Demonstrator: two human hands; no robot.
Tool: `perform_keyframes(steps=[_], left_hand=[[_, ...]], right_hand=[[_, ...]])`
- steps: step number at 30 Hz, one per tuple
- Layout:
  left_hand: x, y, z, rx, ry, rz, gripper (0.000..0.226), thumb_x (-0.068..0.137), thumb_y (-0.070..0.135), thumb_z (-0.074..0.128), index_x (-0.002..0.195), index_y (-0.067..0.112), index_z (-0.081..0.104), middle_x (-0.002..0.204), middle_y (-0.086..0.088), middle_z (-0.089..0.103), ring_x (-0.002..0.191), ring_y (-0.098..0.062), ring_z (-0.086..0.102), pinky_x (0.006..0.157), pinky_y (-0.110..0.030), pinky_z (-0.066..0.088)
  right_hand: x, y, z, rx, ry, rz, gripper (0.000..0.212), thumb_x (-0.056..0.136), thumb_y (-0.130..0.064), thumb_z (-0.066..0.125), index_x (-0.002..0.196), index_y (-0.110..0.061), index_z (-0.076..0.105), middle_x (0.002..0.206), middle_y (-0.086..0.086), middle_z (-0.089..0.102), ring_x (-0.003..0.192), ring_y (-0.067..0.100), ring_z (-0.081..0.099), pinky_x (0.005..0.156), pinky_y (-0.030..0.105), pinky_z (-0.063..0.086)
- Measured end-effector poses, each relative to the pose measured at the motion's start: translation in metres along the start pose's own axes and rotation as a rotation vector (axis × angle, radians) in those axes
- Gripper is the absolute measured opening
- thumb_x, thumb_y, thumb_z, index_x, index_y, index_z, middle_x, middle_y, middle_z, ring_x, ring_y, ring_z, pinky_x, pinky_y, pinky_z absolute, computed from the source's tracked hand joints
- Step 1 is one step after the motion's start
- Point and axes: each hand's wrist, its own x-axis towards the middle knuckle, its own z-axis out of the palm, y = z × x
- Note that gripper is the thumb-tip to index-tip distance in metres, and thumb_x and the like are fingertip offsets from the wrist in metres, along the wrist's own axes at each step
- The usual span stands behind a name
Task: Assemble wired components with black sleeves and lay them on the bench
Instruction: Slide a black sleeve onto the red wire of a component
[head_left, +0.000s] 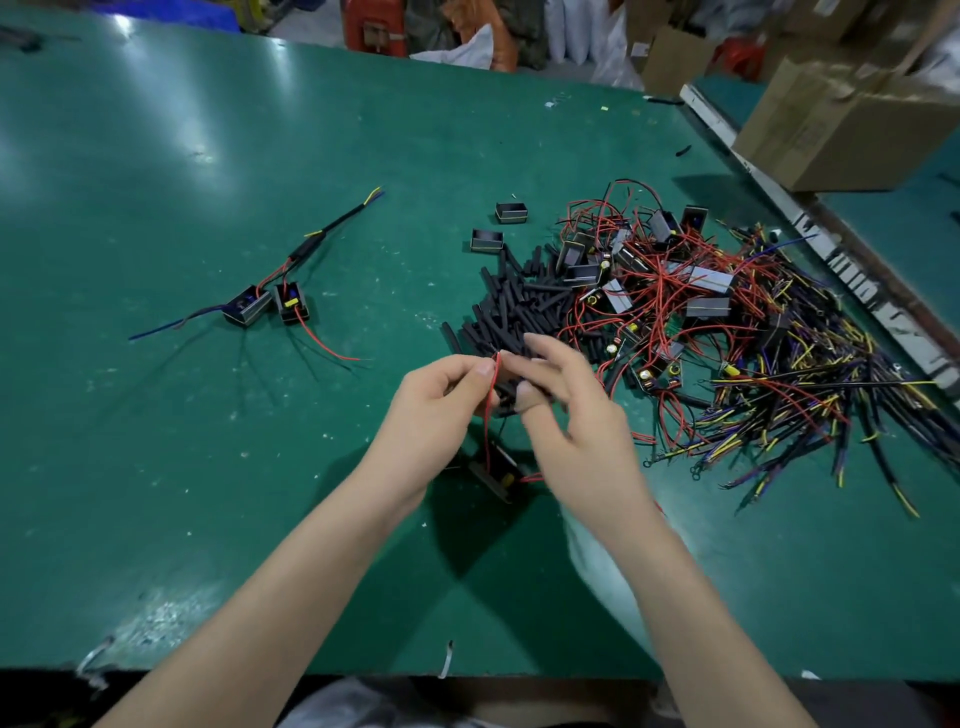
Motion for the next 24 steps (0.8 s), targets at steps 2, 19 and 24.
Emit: perform_keyframes(steps=[2, 19, 24], left_hand=[[-0.001, 0.002, 0.000, 0.033, -0.043, 0.009, 0.025, 0.098, 0.020, 0.049, 0.084, 0.016, 0.069, 0.059, 0.013, 0.052, 0.056, 0.003, 0.045, 0.057, -0.008, 0.036], [-0.007, 0.014, -0.007, 0.119, -0.298, 0.157, 0.021, 0.097, 0.007, 0.047, 0.098, 0.019, 0.064, 0.085, 0.020, 0.064, 0.078, 0.018, 0.055, 0.075, -0.001, 0.037], [-0.005, 0.011, -0.011, 0.325, -0.317, 0.205, 0.027, 0.096, 0.015, 0.050, 0.082, 0.034, 0.063, 0.070, 0.020, 0.058, 0.068, 0.011, 0.049, 0.067, -0.007, 0.035]], right_hand=[[0.009, -0.005, -0.009, 0.342, -0.004, 0.180, 0.022, 0.096, -0.014, 0.053, 0.117, -0.023, 0.056, 0.102, -0.012, 0.072, 0.101, -0.001, 0.062, 0.085, 0.014, 0.044], [0.024, 0.013, -0.025, 0.472, -0.318, 0.266, 0.026, 0.080, -0.046, 0.056, 0.096, -0.033, 0.071, 0.091, -0.004, 0.073, 0.090, 0.007, 0.065, 0.071, 0.021, 0.045], [0.026, 0.013, -0.037, 0.473, -0.466, 0.181, 0.021, 0.083, -0.027, 0.058, 0.100, -0.020, 0.068, 0.077, -0.010, 0.070, 0.078, -0.002, 0.063, 0.069, 0.010, 0.046]])
